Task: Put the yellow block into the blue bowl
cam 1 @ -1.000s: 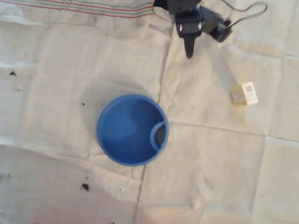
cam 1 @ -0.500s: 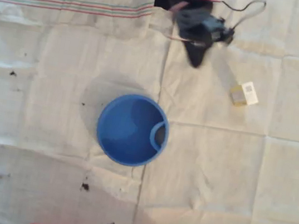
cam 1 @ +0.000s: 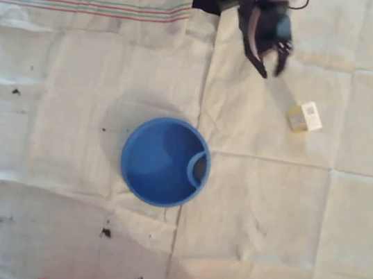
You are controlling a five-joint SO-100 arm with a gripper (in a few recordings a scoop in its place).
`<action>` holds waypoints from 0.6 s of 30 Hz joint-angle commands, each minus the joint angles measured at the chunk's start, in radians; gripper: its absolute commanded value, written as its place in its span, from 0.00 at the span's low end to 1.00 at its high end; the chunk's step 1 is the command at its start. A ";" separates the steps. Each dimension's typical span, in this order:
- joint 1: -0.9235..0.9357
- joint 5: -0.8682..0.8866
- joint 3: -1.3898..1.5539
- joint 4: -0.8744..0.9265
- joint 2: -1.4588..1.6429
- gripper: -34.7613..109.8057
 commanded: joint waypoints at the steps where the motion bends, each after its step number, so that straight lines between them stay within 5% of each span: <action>1: -0.014 -0.034 -0.080 -0.008 -0.014 0.41; 18: -0.051 -0.140 -0.078 -0.288 -0.181 0.41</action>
